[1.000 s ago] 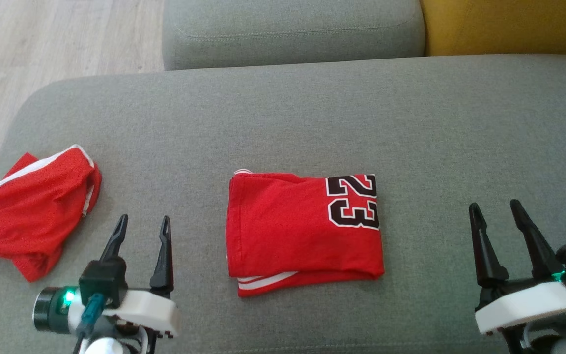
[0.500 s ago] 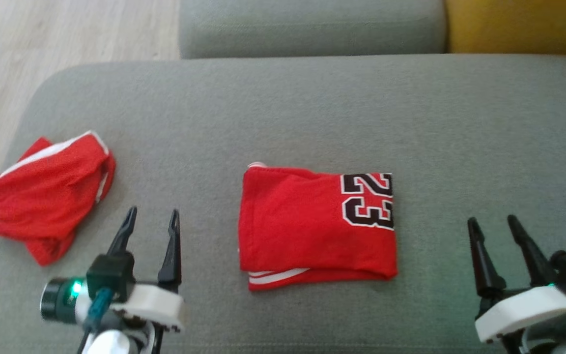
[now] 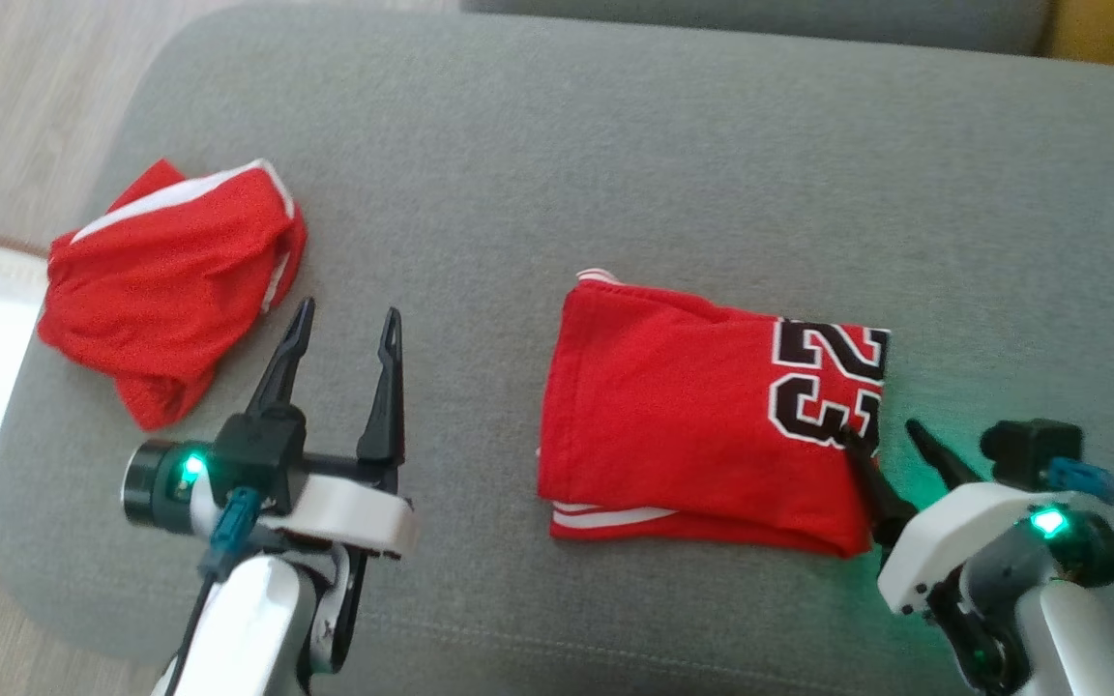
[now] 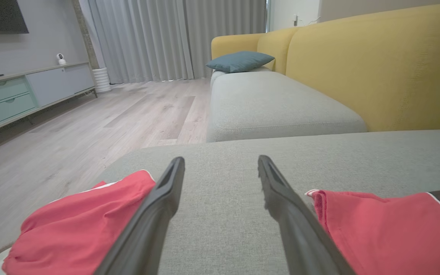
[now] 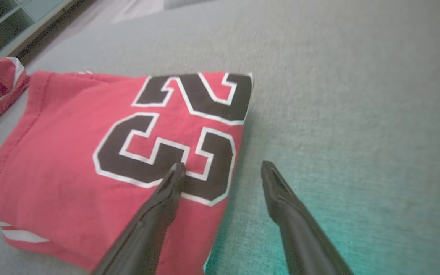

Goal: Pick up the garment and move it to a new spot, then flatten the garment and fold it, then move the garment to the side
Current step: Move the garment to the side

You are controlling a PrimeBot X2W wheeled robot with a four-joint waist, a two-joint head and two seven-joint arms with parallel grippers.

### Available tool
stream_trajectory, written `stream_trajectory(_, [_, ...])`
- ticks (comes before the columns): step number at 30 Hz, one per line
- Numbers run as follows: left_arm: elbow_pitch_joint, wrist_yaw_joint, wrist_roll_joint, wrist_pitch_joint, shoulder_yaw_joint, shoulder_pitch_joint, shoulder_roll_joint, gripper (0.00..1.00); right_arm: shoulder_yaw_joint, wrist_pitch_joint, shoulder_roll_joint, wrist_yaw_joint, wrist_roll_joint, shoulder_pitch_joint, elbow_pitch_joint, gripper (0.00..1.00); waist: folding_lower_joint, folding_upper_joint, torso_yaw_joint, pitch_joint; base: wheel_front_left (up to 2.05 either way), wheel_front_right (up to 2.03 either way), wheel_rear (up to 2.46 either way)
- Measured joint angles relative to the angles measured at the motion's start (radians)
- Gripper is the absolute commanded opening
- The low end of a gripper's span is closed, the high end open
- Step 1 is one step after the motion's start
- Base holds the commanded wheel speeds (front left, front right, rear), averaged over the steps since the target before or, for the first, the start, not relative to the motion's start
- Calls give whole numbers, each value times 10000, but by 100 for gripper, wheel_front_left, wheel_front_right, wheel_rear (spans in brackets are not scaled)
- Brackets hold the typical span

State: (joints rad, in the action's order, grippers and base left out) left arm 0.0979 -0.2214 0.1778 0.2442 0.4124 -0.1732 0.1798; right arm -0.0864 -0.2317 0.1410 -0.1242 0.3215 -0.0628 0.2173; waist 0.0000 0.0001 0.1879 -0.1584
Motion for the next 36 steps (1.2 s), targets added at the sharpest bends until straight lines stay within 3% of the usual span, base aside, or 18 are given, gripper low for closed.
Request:
stream_trajectory(7, [79,25,-58,54,10,-244,-157,100,-410,-623,171,0,562,-570,970,100,0,0,300,-364,0,0,0])
stream_trajectory(8, [77,25,-98,54,2,-244,-178,100,-495,-729,251,0,650,-702,1039,54,0,0,294,-386,0,0,0])
stream_trajectory(10, [65,25,-98,54,-31,-244,-199,100,-711,-1032,362,0,836,-968,1172,0,0,0,246,-407,0,0,0])
stream_trajectory(20, [-19,104,-303,56,-174,-238,-171,100,-1559,-688,761,0,959,-1144,800,0,0,0,-511,-356,0,0,0])
stream_trajectory(28, [-337,207,-454,65,-270,-240,-12,100,-1457,-591,1114,0,729,-1124,-127,0,0,0,-1821,-360,0,0,0])
stream_trajectory(36, [-416,439,-708,100,19,-724,36,100,-792,-675,1845,0,731,-1743,-119,0,0,0,-3260,-660,0,0,0])
